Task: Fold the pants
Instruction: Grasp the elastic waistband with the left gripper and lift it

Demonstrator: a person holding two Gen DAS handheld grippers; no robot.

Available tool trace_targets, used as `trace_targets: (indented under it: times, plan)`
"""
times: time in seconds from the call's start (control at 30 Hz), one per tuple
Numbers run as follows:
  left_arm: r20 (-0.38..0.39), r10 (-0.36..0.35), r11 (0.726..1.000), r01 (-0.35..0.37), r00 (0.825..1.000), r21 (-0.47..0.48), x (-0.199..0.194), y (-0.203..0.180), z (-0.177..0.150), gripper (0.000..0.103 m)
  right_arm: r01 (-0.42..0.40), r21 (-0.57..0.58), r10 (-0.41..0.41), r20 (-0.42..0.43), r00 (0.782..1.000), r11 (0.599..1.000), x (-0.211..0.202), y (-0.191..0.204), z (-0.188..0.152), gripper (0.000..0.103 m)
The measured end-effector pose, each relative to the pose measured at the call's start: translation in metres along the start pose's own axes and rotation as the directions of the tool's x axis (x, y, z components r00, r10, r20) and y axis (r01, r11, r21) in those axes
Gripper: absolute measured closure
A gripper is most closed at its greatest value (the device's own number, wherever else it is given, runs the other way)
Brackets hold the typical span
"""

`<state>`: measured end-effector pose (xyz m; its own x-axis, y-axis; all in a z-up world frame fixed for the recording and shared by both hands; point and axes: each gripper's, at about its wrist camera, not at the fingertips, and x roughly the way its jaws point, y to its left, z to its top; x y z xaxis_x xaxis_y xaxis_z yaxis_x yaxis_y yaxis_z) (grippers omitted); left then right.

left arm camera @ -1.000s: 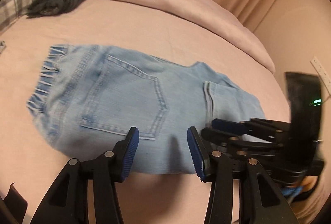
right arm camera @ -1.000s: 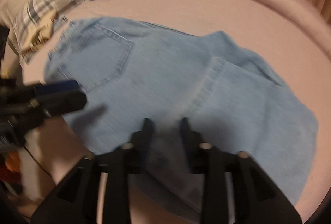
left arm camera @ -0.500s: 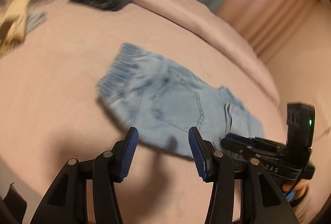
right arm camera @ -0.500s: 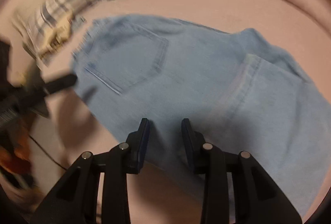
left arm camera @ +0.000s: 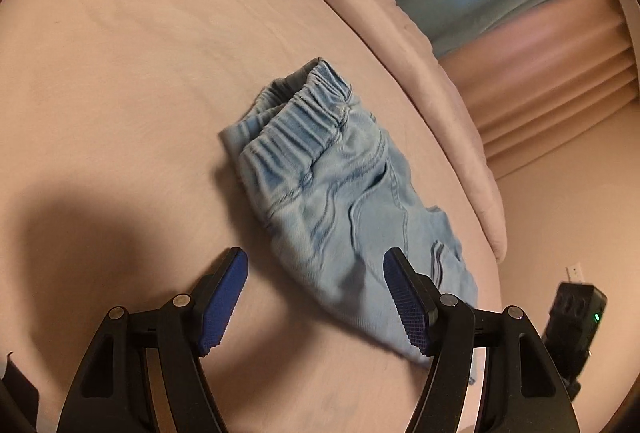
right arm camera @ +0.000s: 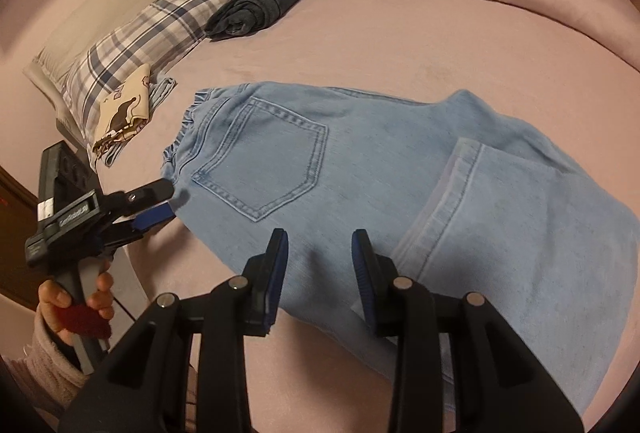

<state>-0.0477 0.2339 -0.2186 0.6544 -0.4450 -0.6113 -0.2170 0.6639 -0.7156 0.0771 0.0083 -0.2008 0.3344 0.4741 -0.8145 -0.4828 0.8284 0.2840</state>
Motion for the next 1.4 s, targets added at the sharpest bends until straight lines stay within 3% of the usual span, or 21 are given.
trace_targets:
  times: [0.13,0.27,0.43,0.57,0.63,0.77,1.03,1.4]
  plan:
    - [0.009,0.001,1.0,-0.001,1.0,0.005,0.015,-0.004,0.011,0.033,0.002,0.02,-0.003,0.009,1.0,1.0,-0.005,-0.006,-0.003,0.069]
    - [0.016,0.009,1.0,-0.01,1.0,0.02,0.024,-0.012,0.018,0.018,0.01,0.029,-0.01,0.018,1.0,1.0,-0.009,-0.01,-0.005,0.069]
    - [0.033,0.074,0.997,-0.075,0.997,0.036,0.035,-0.024,0.022,0.017,0.032,0.053,-0.034,0.035,0.999,0.998,-0.016,-0.022,-0.005,0.069]
    - [0.027,0.115,0.993,-0.116,0.993,0.016,0.037,-0.021,0.026,0.049,0.046,0.078,-0.049,0.039,0.998,0.996,-0.02,-0.032,-0.007,0.069]
    - [0.017,0.093,0.996,-0.093,0.995,0.001,0.037,-0.016,0.028,0.054,0.055,0.088,-0.058,0.038,0.998,0.995,-0.02,-0.036,-0.009,0.069]
    - [0.008,0.048,0.999,-0.048,0.999,0.012,0.036,-0.018,0.028,0.076,0.069,0.107,-0.073,0.035,0.997,0.992,-0.021,-0.043,-0.012,0.069]
    - [0.051,0.055,0.993,-0.059,0.997,0.099,0.024,-0.043,0.028,0.079,0.119,0.078,-0.123,0.038,0.992,0.99,-0.021,-0.041,-0.012,0.07]
    - [0.128,0.08,0.943,-0.116,0.989,0.312,0.004,-0.1,0.012,0.079,0.133,-0.012,-0.133,-0.022,0.991,0.991,0.018,-0.033,-0.022,0.075]
